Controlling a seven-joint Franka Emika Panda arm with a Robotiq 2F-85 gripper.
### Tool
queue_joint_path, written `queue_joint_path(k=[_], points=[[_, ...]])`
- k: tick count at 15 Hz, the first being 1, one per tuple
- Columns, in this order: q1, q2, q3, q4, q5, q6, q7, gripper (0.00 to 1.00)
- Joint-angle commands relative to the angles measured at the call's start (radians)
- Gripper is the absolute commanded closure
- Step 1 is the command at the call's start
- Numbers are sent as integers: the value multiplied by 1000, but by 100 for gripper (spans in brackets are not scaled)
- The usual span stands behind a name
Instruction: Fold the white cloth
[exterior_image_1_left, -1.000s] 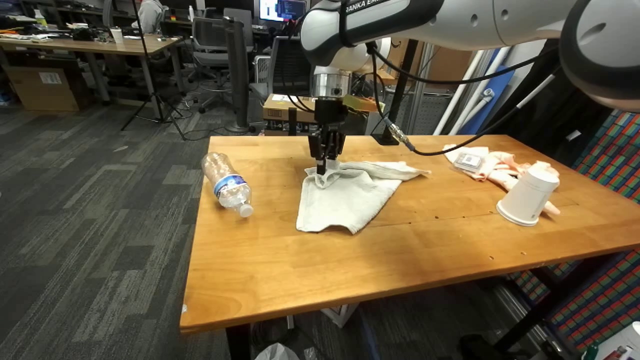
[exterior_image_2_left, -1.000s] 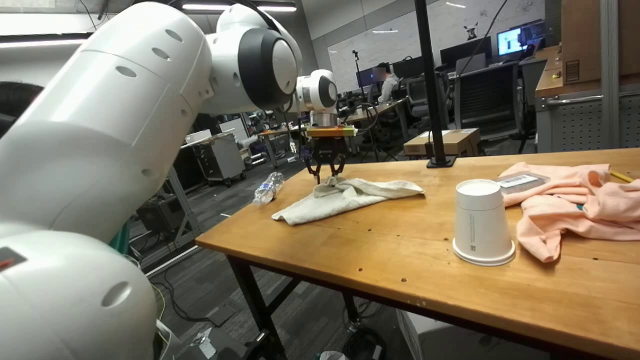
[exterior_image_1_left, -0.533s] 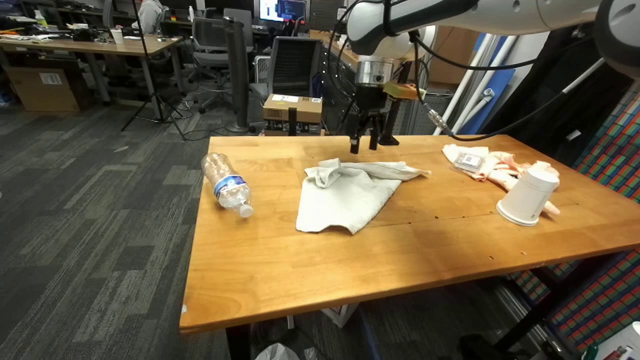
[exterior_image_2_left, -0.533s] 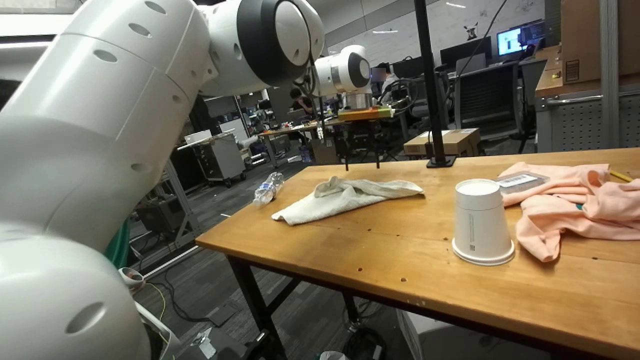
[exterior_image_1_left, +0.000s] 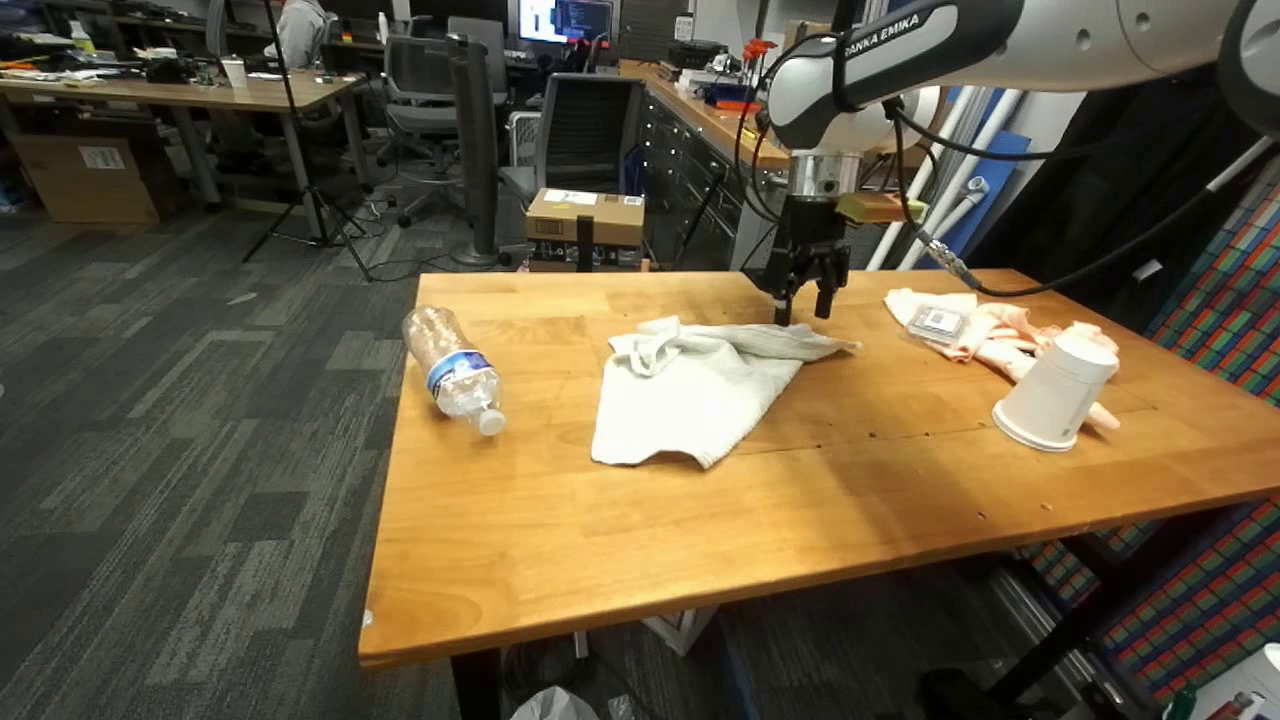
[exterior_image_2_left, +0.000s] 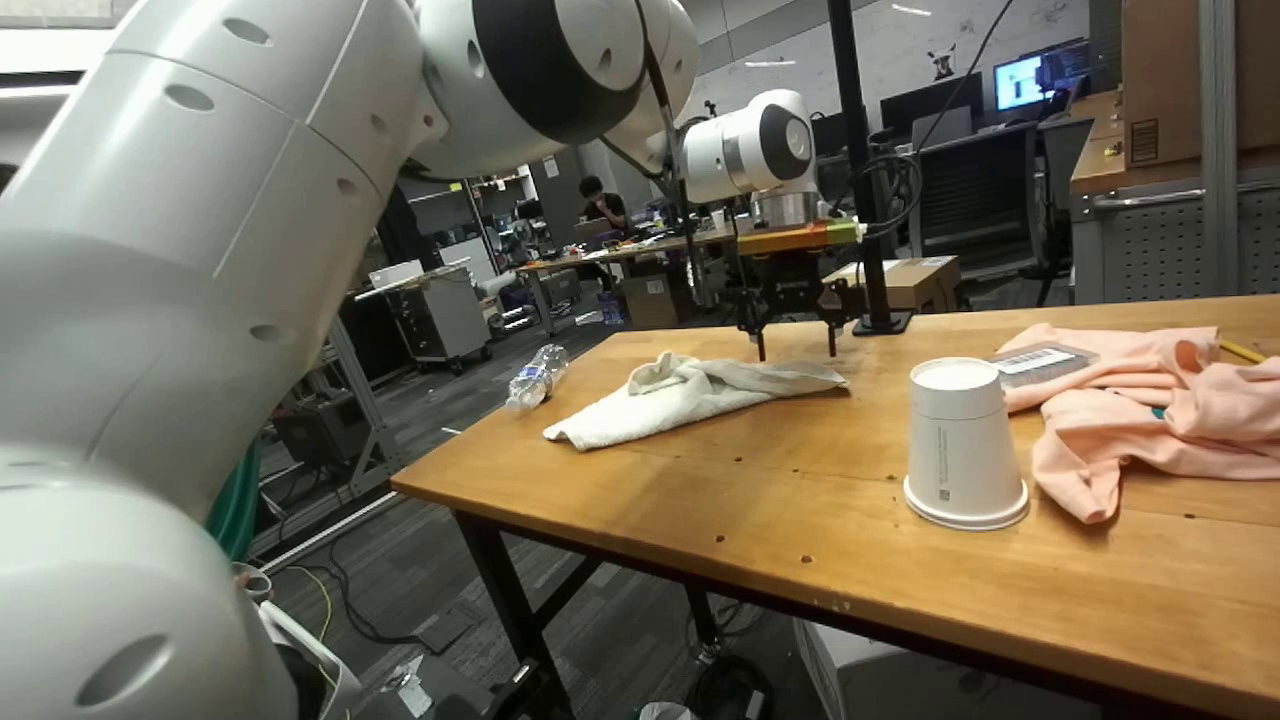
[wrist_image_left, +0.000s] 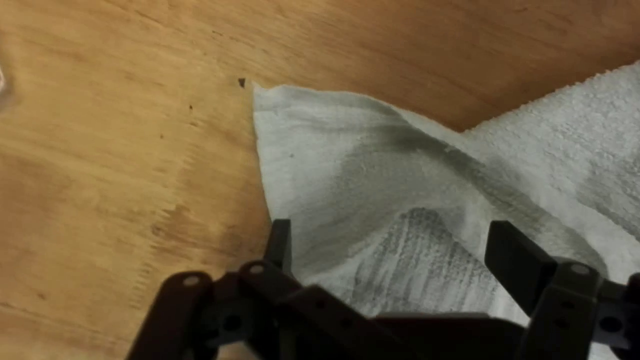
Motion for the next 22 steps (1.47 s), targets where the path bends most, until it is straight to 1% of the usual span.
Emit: queue_joint_path(k=[1, 3, 4, 5, 6, 7, 9, 11, 12, 14, 17, 19, 22], points=[[3, -39, -12, -82, -6, 70, 66, 0], [7, -48, -15, -107, -9, 110, 90, 0], [8, -49, -15, -115, -8, 124, 103, 23], [8, -51, -13, -122, -5, 137, 110, 27], [8, -54, -12, -129, -4, 147, 116, 34], [10, -59, -13, -138, -7, 156, 121, 44], [12, -73, -13, -155, -11, 168, 124, 60], [16, -89, -14, -176, -15, 179, 130, 73], [19, -99, -16, -187, -19, 183, 136, 82], [29, -122, -21, -212, -31, 188, 156, 94], [65, -194, -36, -279, -78, 207, 239, 99], [99, -262, -35, -341, -108, 231, 311, 95], [176, -333, -32, -403, -190, 213, 432, 94]])
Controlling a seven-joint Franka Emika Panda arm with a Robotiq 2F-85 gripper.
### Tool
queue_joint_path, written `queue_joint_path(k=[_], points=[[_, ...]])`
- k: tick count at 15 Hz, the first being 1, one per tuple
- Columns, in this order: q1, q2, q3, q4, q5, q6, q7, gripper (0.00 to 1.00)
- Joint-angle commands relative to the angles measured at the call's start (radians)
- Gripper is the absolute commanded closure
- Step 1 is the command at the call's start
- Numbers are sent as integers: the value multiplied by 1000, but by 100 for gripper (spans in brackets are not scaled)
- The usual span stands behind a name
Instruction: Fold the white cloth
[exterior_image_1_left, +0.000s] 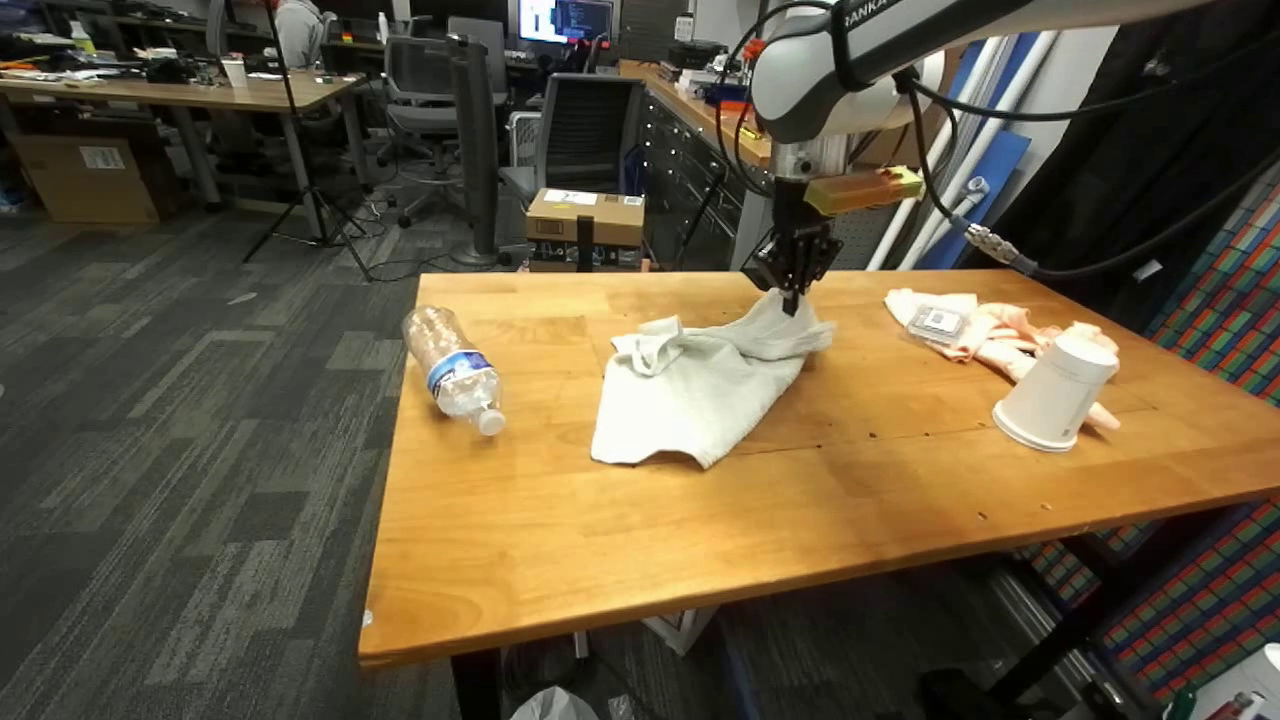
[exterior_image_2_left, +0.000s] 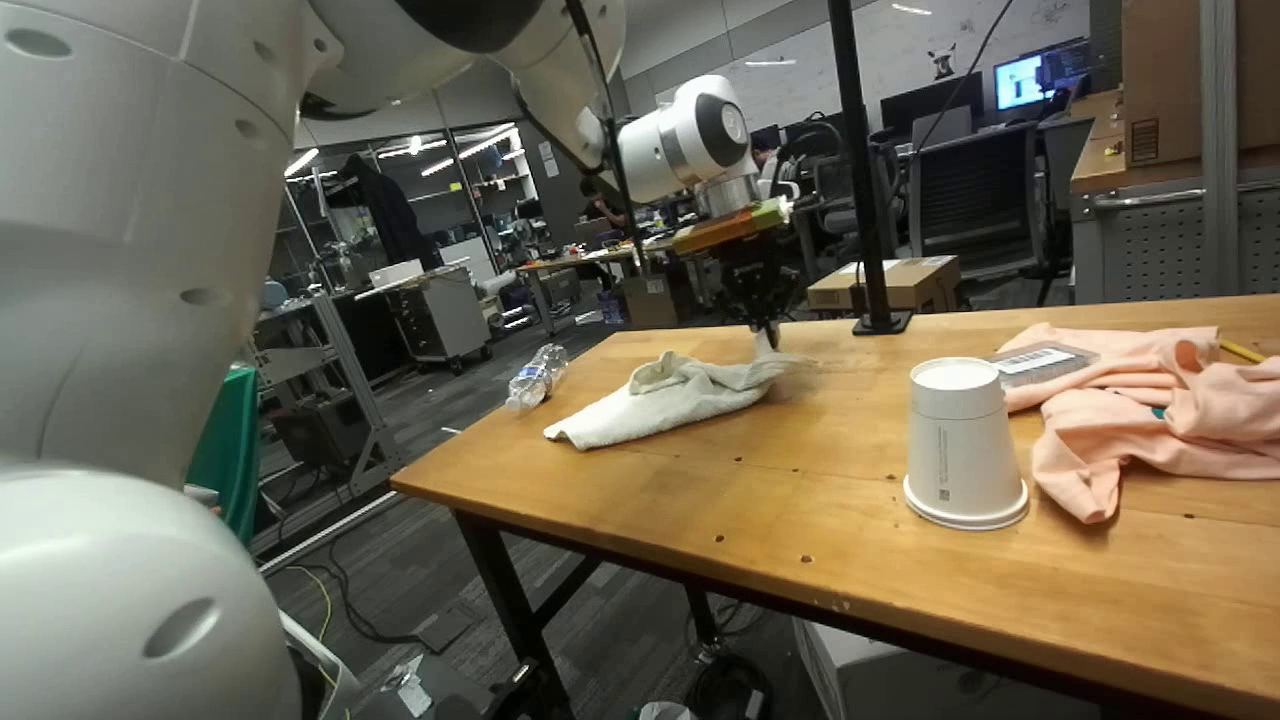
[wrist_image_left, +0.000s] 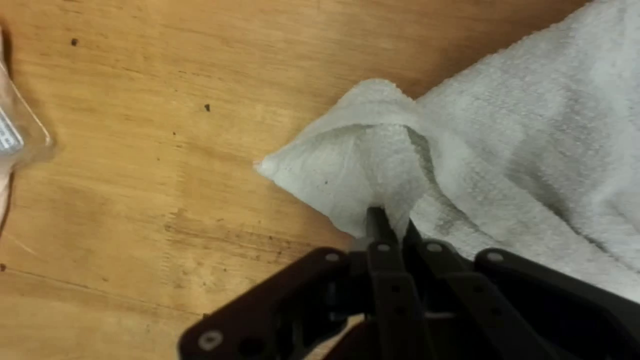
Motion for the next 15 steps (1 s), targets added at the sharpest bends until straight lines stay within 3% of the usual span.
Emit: queue_joint_path(k=[1, 6, 15], points=[[101, -133, -15, -139, -98, 9, 156, 94], [188, -173, 17, -188, -165, -75, 279, 94], [282, -208, 87, -170, -203, -221, 347, 95]])
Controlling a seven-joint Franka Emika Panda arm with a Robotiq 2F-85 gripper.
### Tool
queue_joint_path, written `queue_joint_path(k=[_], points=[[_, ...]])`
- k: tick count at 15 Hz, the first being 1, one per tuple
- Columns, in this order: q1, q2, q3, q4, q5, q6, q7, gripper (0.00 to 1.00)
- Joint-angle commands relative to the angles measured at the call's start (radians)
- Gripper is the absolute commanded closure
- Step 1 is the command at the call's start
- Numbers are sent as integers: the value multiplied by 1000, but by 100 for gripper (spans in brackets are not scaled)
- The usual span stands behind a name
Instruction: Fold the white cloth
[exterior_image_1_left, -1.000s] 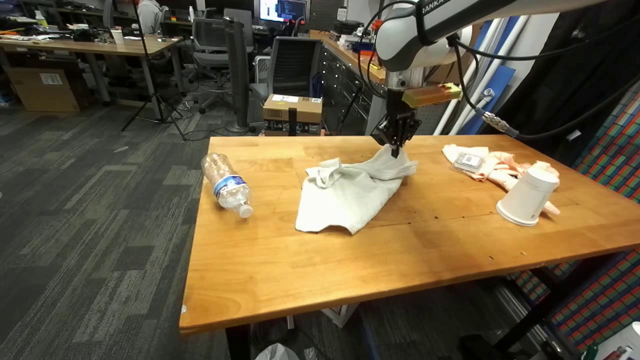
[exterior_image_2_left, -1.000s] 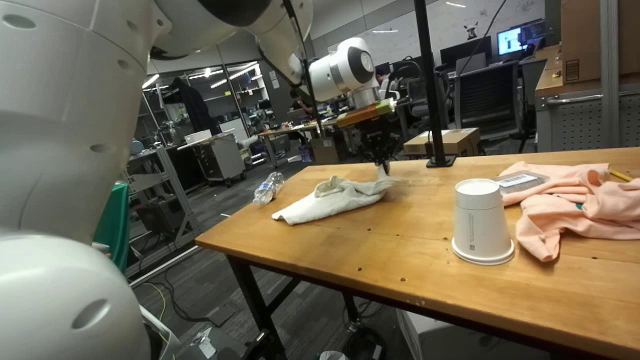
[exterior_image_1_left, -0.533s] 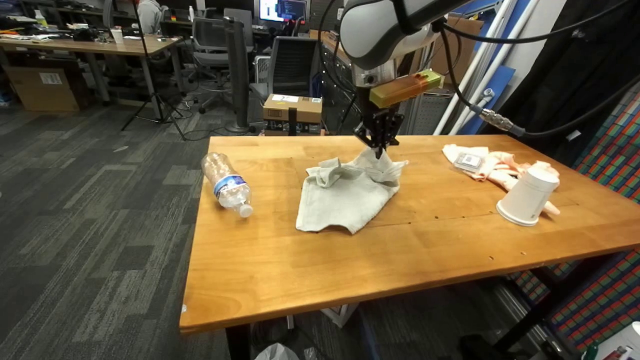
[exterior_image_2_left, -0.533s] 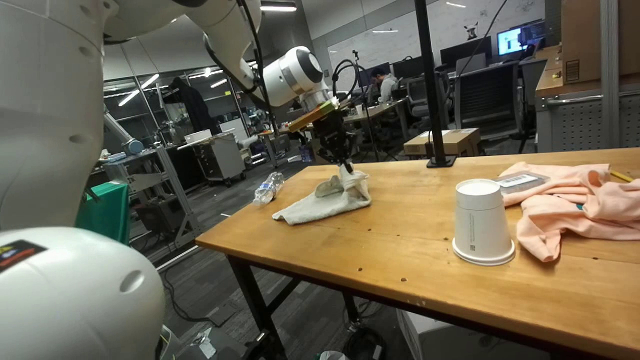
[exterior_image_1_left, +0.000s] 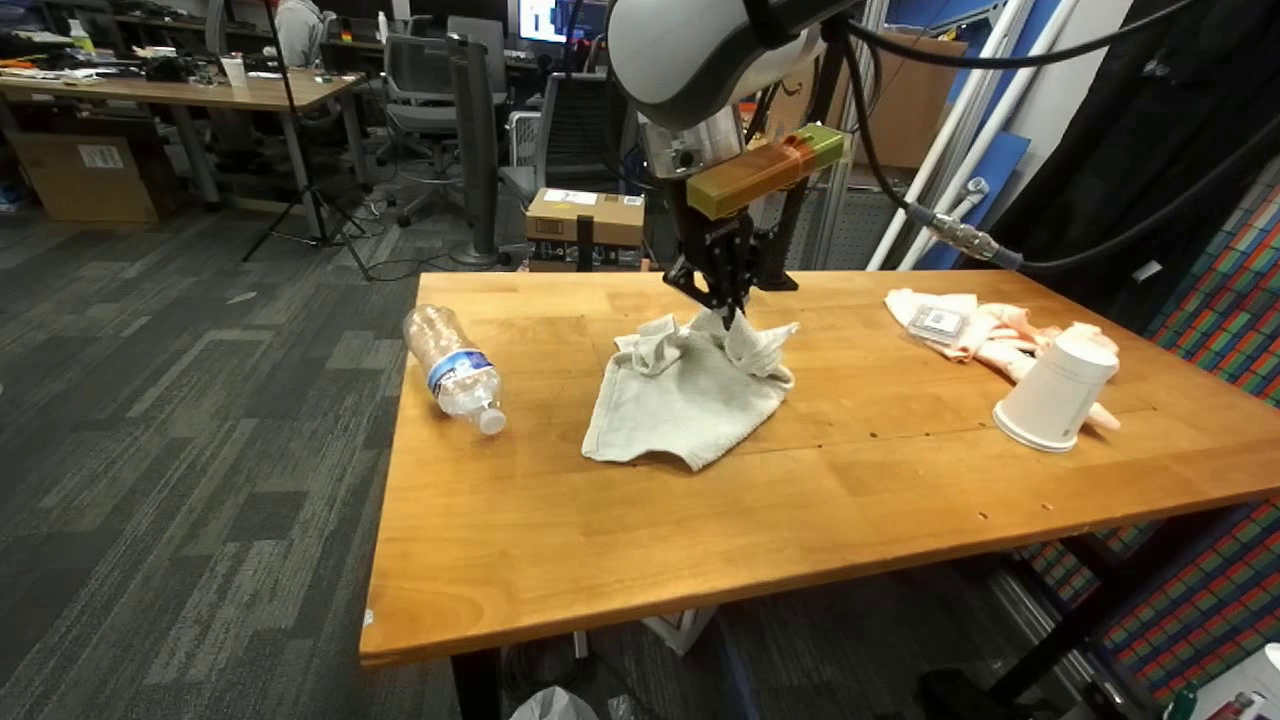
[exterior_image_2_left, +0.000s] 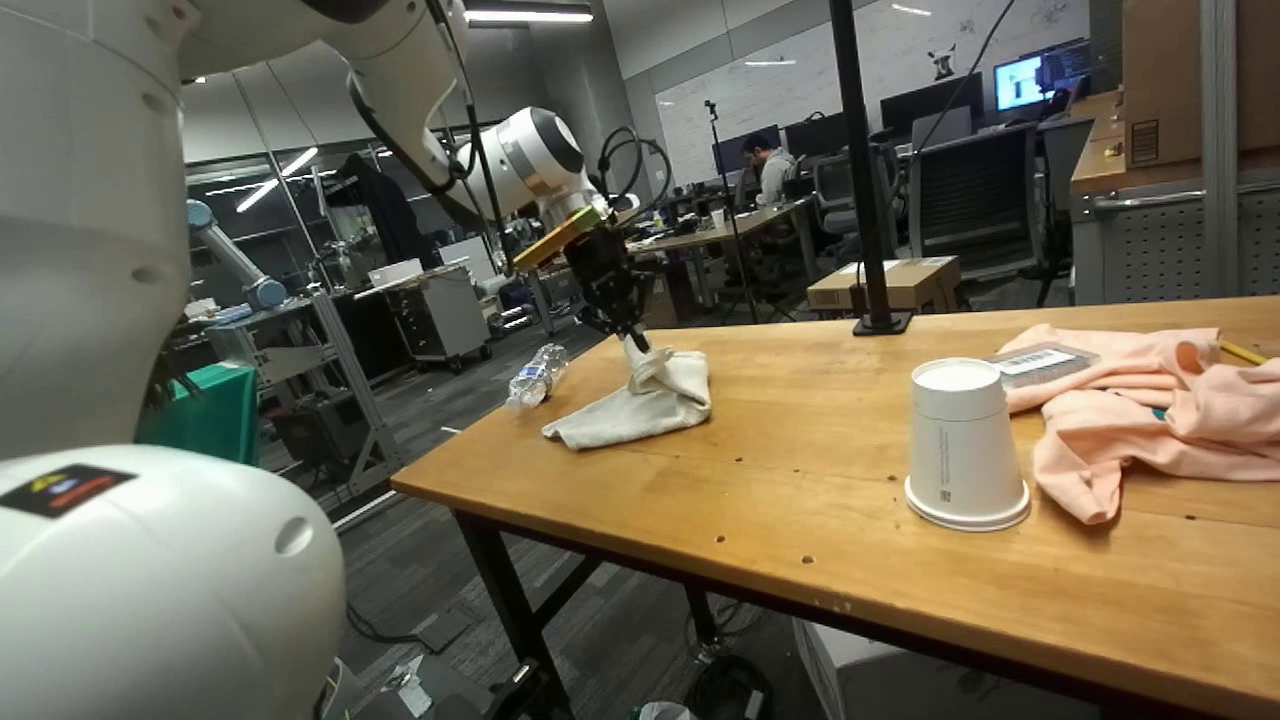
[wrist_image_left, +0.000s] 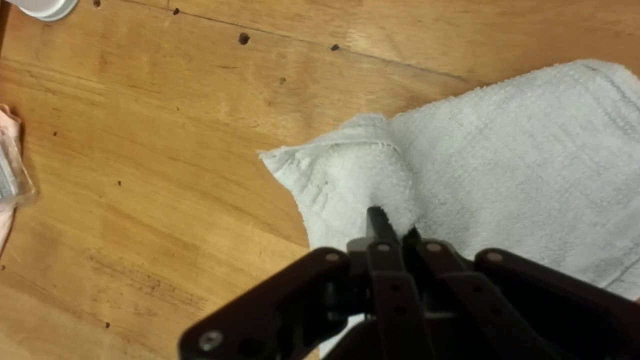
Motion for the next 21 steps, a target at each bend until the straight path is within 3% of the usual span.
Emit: queue_joint_path(k=[1, 12, 16, 21], points=[[25, -52, 26, -9, -31, -56, 32, 95], [41, -57, 90, 1, 21, -125, 59, 95], [52, -7, 106, 27, 57, -169, 78, 94], [66, 119, 98, 119, 120, -116, 125, 94]])
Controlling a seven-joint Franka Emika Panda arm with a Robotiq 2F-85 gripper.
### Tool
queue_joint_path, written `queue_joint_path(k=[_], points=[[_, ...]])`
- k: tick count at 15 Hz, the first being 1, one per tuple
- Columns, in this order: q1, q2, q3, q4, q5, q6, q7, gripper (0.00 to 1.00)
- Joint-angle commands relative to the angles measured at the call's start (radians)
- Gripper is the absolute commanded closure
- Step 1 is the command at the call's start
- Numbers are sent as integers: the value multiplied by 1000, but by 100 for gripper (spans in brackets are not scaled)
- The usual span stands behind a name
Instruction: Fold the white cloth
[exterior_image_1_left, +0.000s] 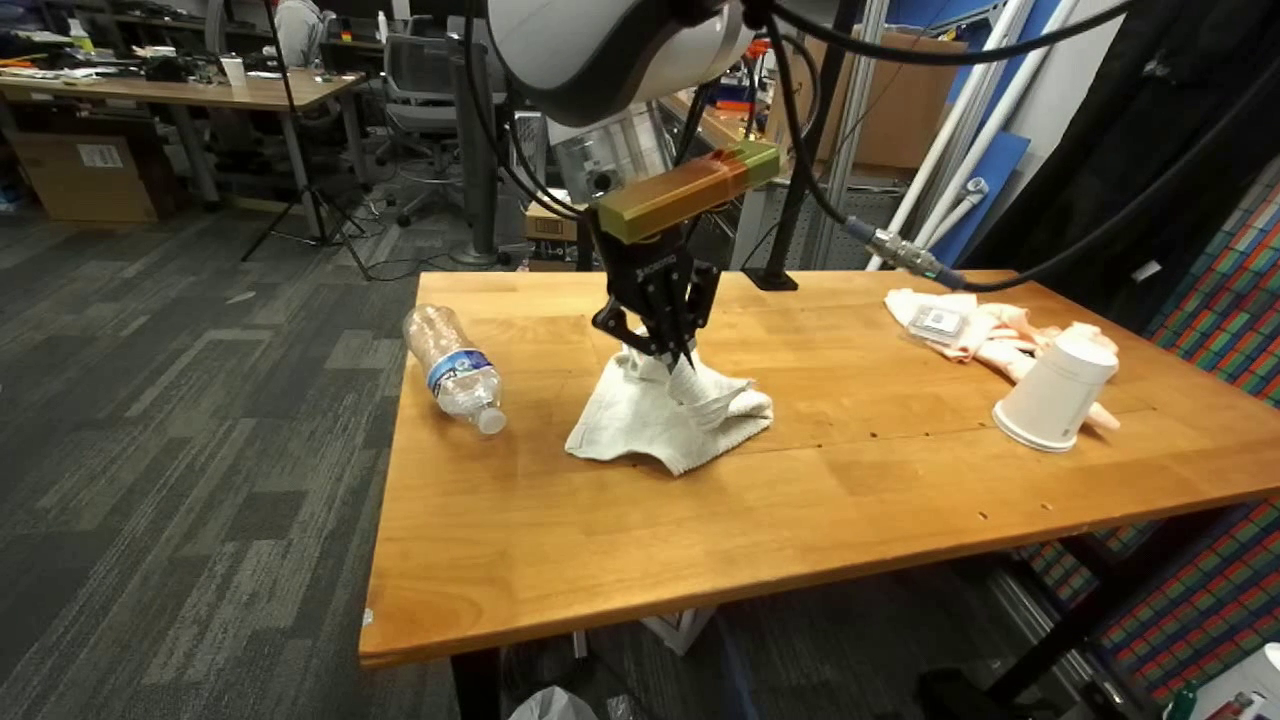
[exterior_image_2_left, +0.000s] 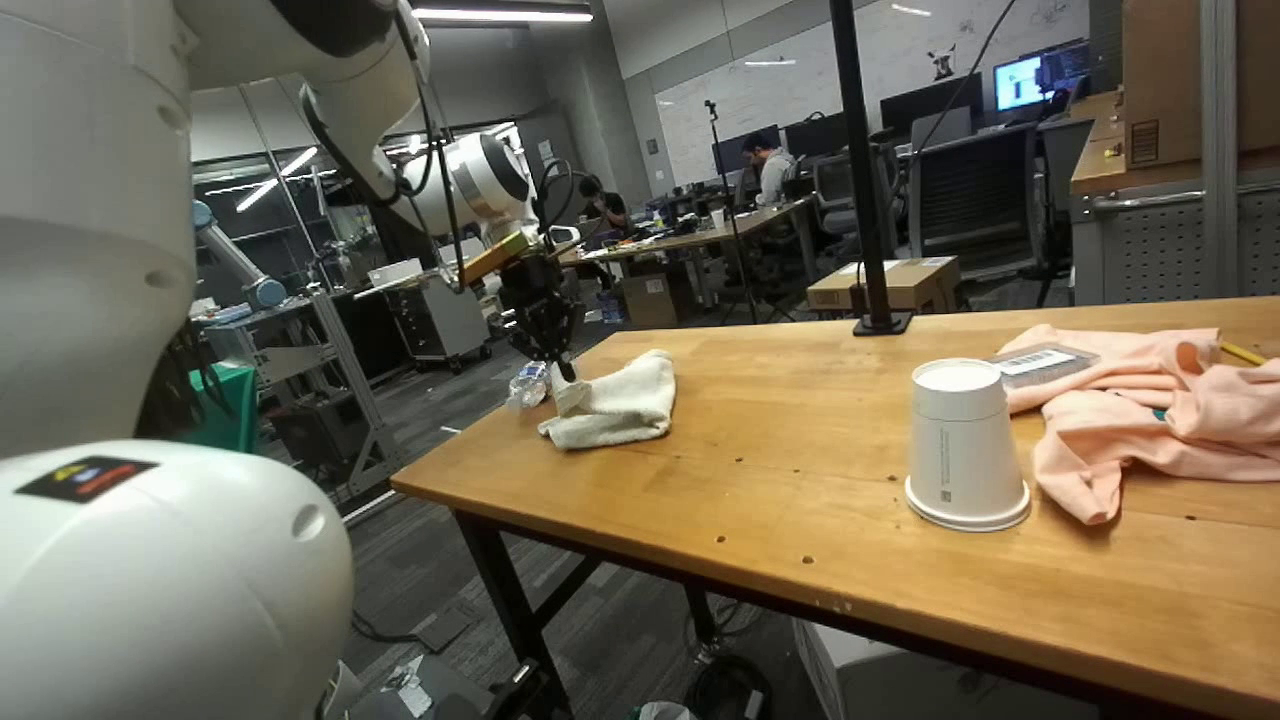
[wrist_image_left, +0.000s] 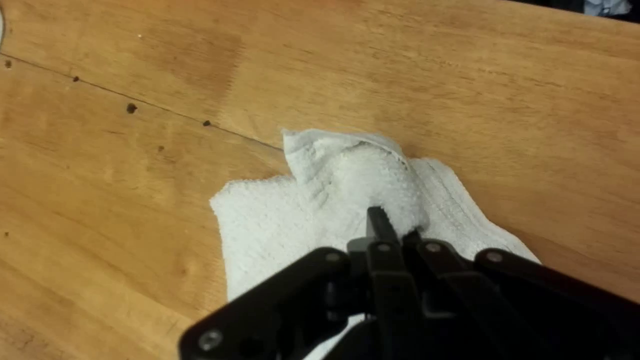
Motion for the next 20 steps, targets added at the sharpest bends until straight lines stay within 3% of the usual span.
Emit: queue_joint_path(k=[1, 9, 10, 12, 15, 16, 18, 20], points=[[18, 111, -11, 122, 48, 15, 52, 95], [66, 268, -27, 288, 96, -22, 80, 92], [67, 278, -27, 303, 105, -30, 72, 69], [68, 283, -26, 321, 121, -47, 65, 67], [63, 238, -29, 308, 130, -56, 64, 44], [72, 267, -33, 294, 113, -23, 64, 63], [71, 258, -34, 305, 113, -32, 64, 47], [71, 251, -35, 305, 113, -35, 64, 44]])
